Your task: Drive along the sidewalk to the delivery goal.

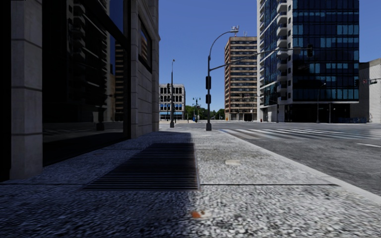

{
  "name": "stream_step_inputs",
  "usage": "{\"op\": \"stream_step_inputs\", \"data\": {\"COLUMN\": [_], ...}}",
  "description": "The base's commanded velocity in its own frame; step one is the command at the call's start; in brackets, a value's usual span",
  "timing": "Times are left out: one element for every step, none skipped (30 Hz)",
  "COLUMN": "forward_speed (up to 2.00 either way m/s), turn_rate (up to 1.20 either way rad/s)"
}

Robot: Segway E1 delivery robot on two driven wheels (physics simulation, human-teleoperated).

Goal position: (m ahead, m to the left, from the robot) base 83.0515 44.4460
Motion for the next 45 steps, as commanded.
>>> {"op": "stream_step_inputs", "data": {"forward_speed": [2.0, 2.0, 2.0, 2.0, 2.0, 2.0, 2.0, 2.0, 2.0, 2.0, 2.0, 2.0, 2.0, 2.0, 2.0, 2.0, 2.0, 2.0, 2.0, 2.0, 2.0, 2.0, 2.0, 2.0, 2.0, 2.0, 2.0, 2.0, 2.0, 2.0, 2.0, 2.0, 2.0, 2.0, 2.0, 2.0, 2.0, 2.0, 2.0, 2.0, 2.0, 2.0, 2.0, 2.0, 2.0], "turn_rate": [0.0, 0.0, 0.0, 0.0, 0.0, 0.0, 0.0, 0.0, 0.0, 0.0, 0.0, 0.0, 0.0, 0.0, 0.0, 0.0, 0.0, 0.0, 0.0, 0.0, 0.0, 0.0, 0.0, 0.0, 0.0, 0.0, 0.0, 0.0, 0.0, 0.0, 0.0, 0.0, 0.0, 0.0, 0.0, 0.0, 0.0, 0.0, 0.0, 0.0, 0.0, 0.0, 0.0, 0.0, 0.0]}}
